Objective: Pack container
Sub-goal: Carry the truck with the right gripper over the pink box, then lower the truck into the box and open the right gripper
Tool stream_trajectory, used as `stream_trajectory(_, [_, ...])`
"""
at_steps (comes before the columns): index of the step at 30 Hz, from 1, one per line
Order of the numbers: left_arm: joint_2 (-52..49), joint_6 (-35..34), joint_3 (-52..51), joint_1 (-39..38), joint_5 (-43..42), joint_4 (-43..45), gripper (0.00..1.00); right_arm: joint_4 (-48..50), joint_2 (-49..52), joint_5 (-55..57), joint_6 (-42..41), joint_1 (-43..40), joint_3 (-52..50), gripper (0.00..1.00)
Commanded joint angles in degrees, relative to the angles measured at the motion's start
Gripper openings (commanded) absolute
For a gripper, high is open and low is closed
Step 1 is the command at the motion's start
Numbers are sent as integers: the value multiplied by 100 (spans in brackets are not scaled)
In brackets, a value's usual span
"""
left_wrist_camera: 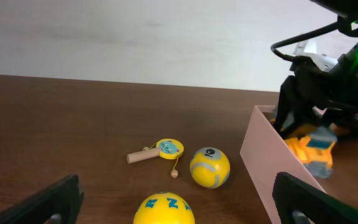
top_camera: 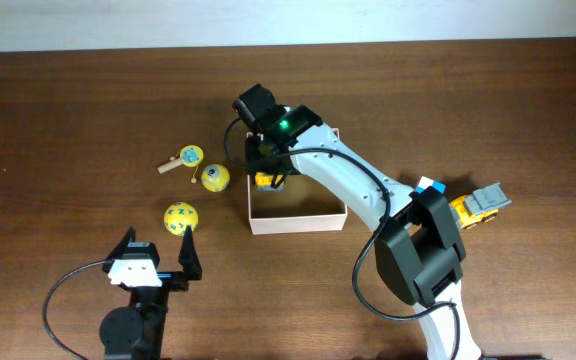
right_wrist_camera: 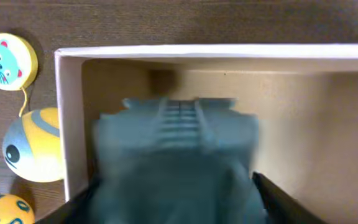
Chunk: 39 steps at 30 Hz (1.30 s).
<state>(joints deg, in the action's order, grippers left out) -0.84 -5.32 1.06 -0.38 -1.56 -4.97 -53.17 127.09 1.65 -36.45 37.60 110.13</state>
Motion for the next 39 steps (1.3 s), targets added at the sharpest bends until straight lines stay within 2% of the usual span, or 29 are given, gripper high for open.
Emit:
stream_trajectory(1, [48,111,-28,28,-63,-7,99,28,17,13,-48,42,-22,68])
stream_trajectory(14, [48,111,-28,28,-63,-7,99,-15,-11,9,2,24,-17,69])
stream_trajectory(21, [48,111,-28,28,-63,-4,99,-431,-350,83,201,-83,111,68])
stream_trajectory(28, [48,111,-28,28,-63,-4,99,-841,-542,205,348,-328,240,51])
stream_trajectory(34, [48,111,-28,28,-63,-7,99,-883,-540,278,472,-498,238,29])
stream_trajectory(36, [48,111,-28,28,-63,-4,99,-887,-507,455,472,-518,238,20])
stream_trajectory(39, [48,111,-28,28,-63,-4,99,-828,-433,782,472,-511,122,18])
